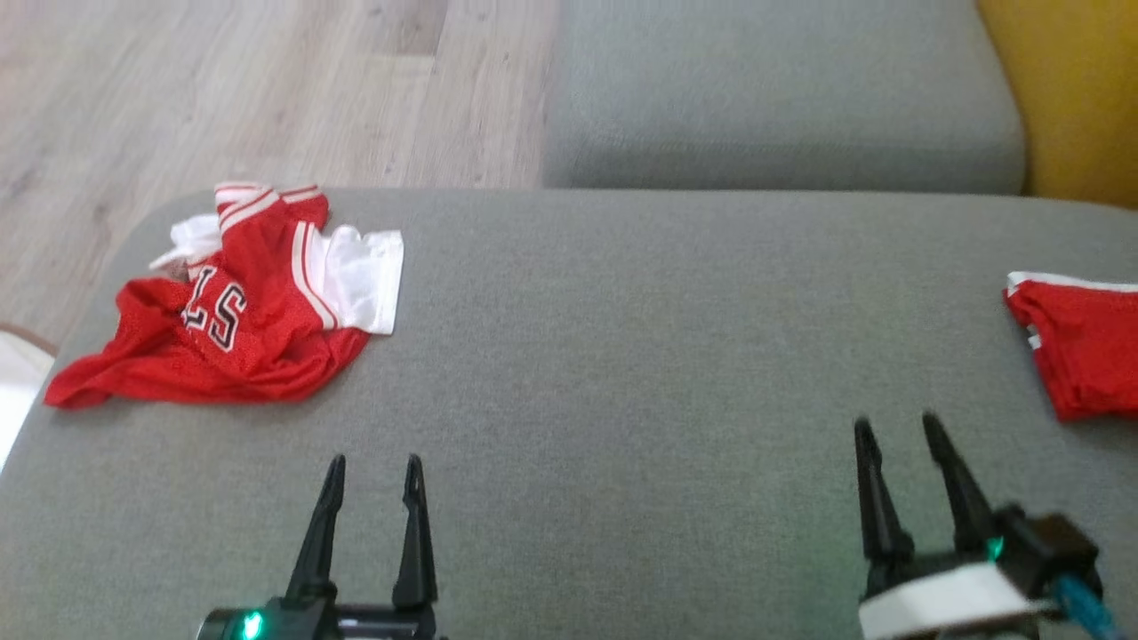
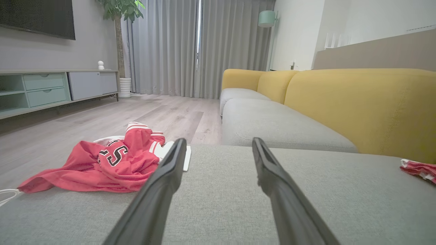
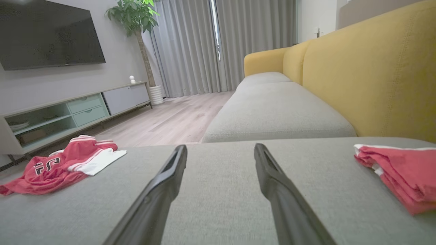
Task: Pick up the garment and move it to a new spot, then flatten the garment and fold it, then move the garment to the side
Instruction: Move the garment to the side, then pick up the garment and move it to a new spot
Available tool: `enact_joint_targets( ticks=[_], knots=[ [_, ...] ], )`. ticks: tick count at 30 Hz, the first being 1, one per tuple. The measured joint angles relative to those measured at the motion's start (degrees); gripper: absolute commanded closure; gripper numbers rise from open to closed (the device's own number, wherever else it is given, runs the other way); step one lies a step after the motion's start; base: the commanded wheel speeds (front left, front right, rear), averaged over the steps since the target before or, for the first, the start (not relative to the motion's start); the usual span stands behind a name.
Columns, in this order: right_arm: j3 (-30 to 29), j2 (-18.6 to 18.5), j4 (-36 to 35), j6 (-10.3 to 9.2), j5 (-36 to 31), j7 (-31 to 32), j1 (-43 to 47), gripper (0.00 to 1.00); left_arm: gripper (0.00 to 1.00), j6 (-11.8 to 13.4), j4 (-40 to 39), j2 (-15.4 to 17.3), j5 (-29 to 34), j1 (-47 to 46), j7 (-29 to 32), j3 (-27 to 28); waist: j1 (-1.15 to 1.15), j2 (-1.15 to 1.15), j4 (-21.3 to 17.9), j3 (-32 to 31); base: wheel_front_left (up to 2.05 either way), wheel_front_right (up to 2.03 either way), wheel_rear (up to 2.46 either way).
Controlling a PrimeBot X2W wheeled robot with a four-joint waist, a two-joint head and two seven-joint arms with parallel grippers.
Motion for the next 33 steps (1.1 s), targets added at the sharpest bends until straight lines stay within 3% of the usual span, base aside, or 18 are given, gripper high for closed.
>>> enact_joint_targets(
  ticks=[6,26,33],
  knots=[
    [0.1,0.2,0.0,0.0,0.8,0.0,4.9,0.0,0.0,-0.2,0.6,0.0,0.4,1.8,0.0,1.6,0.01,0.0,-0.6,-1.7,0.0,0.0,0.0],
    [-0.2,0.2,0.5,0.0,1.5,0.0,5.5,0.0,0.0,-0.7,1.8,0.0,1.3,2.3,0.0,1.6,0.02,0.0,-2.2,-2.7,0.0,0.0,0.0],
    [-0.1,0.2,0.5,0.0,1.2,0.0,5.6,0.0,0.0,-0.6,2.0,0.0,2.0,2.3,0.0,1.6,0.02,0.0,0.1,-2.7,0.0,0.0,0.0]
  ],
)
